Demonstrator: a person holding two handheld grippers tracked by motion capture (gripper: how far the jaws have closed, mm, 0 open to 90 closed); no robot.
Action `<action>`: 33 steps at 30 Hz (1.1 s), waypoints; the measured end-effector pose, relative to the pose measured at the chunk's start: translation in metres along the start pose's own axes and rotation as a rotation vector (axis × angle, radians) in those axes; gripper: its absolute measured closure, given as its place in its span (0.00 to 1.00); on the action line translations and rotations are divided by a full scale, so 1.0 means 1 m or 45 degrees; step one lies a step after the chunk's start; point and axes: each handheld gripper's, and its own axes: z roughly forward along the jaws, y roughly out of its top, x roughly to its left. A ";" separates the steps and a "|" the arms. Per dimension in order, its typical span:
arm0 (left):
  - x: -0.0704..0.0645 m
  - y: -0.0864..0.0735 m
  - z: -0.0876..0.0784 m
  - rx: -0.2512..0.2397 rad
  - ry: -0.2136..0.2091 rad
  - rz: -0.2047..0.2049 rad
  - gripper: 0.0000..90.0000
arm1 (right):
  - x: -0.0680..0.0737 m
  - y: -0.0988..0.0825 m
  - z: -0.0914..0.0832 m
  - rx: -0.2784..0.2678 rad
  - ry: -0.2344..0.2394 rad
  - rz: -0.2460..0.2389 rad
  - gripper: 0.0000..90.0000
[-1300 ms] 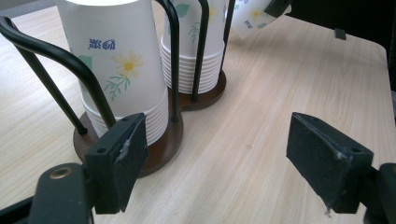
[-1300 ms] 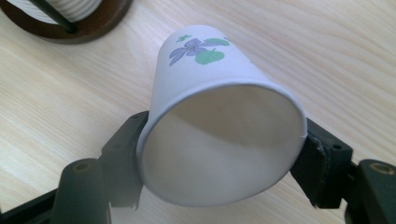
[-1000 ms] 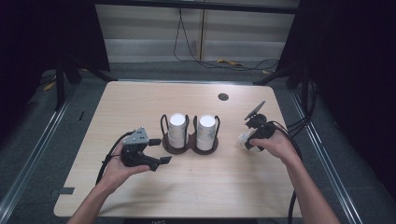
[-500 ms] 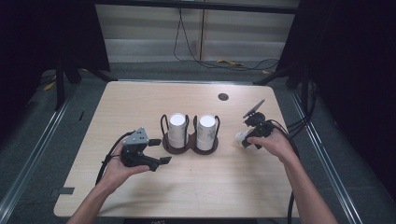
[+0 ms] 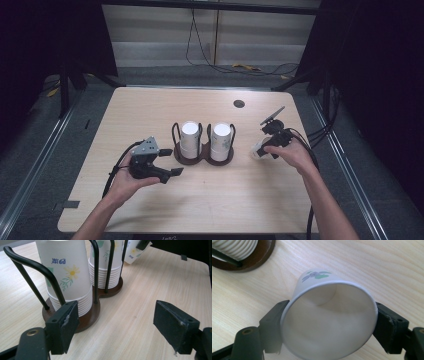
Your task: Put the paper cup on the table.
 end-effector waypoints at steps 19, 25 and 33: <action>0.001 -0.001 -0.001 0.003 0.003 0.001 0.23 | 0.000 0.006 0.006 -0.187 0.057 0.048 0.25; 0.001 -0.001 -0.002 0.002 0.005 0.000 0.23 | 0.000 0.004 0.009 -0.249 0.060 0.076 0.27; 0.000 -0.002 -0.001 0.006 0.003 -0.004 0.23 | 0.001 -0.003 0.017 -0.305 0.060 0.119 0.30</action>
